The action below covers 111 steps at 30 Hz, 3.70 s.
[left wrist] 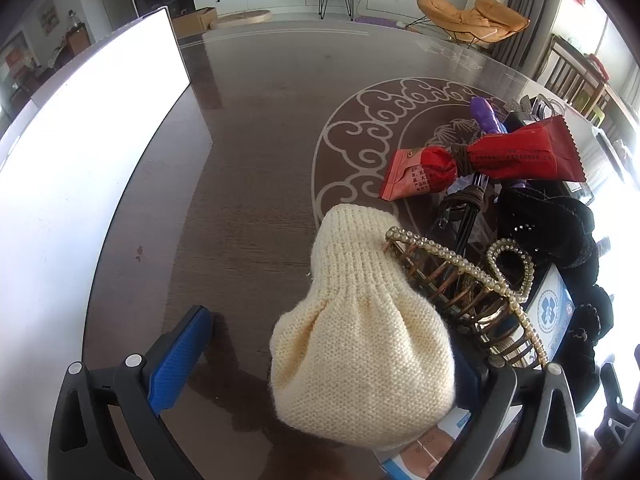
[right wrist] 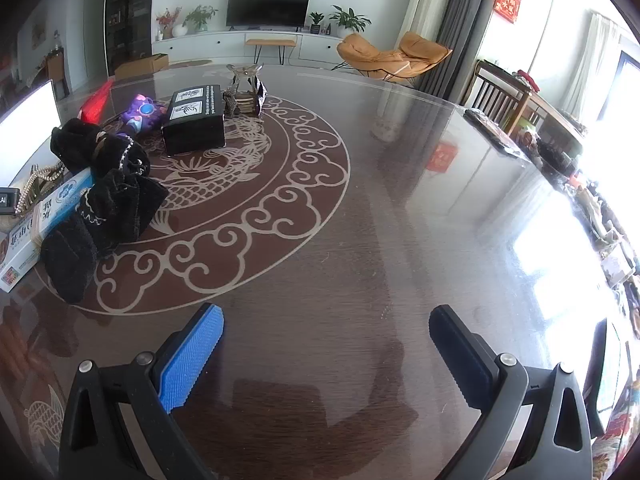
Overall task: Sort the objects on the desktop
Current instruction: 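Reach the left tool to the cream knitted hat and close on it, then lift the cream knitted hat with the left tool and hold it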
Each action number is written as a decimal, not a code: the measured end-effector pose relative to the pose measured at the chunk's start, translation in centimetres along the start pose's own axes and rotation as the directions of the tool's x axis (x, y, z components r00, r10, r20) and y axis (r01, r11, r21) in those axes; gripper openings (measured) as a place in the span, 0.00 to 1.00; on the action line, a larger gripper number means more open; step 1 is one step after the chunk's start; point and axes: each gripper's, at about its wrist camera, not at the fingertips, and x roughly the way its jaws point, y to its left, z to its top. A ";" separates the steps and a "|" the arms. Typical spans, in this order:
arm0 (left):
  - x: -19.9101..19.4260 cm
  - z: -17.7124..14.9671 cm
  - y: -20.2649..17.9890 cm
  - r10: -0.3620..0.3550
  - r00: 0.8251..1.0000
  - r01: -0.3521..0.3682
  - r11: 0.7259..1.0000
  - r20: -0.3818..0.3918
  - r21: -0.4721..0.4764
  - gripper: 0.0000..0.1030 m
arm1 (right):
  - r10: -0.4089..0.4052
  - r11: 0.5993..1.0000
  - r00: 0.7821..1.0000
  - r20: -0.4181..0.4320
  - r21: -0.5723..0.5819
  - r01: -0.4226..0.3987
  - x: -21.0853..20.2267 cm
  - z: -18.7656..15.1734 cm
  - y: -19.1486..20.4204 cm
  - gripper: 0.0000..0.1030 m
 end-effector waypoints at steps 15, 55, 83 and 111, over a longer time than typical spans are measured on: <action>-0.4 -0.2 0.8 -0.028 0.999 0.026 0.998 0.047 0.054 1.00 | 0.025 1.000 1.000 -0.010 0.016 -0.025 0.2 0.1 -0.4 1.00; -5.0 -7.9 3.8 -0.034 0.984 0.025 0.998 0.175 0.055 0.94 | 0.046 0.999 0.999 -0.016 0.028 -0.045 0.5 0.0 -0.5 1.00; -4.8 -8.1 3.9 -0.031 0.985 0.023 0.999 0.170 0.049 1.00 | 0.069 0.997 0.997 -0.023 0.044 -0.068 0.6 -0.1 -0.9 1.00; -4.6 -8.1 3.8 -0.020 0.985 0.014 0.999 0.173 0.039 1.00 | 0.157 0.985 0.986 -0.046 0.077 -0.154 1.0 0.1 -1.5 1.00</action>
